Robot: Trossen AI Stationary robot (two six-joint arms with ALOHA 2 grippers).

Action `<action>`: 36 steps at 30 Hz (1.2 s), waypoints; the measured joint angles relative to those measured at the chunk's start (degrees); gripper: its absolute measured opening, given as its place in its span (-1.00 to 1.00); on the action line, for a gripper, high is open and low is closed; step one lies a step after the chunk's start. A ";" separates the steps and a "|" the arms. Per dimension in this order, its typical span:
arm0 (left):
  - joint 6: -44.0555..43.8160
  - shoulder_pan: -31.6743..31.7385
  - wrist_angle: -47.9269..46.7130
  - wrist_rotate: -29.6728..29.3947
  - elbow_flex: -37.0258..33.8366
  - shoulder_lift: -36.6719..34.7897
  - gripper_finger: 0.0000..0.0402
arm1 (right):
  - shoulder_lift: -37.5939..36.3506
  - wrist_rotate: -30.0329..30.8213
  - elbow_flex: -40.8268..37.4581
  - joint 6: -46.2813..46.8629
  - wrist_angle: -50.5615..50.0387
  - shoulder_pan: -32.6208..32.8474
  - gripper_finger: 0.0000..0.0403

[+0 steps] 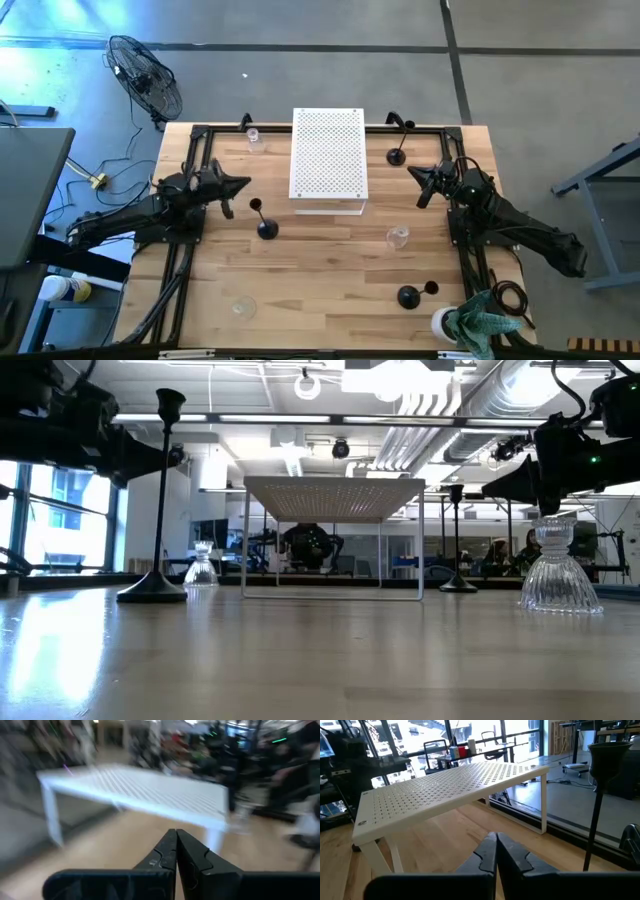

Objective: Pick & Place candle stick holders
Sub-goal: Put the right transparent candle holder on the shelf

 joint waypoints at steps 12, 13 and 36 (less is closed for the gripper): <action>11.12 0.00 -0.53 -6.72 0.01 0.05 -1.00 | 0.00 0.00 0.01 0.01 -0.01 0.00 -1.00; 10.82 0.00 -0.54 -5.71 0.01 0.05 -1.00 | 0.00 0.00 0.02 0.01 -0.01 -0.01 -1.00; -5.25 0.00 -0.13 4.91 0.01 0.06 -1.00 | 0.00 4.68 0.00 0.02 2.86 -0.05 -1.00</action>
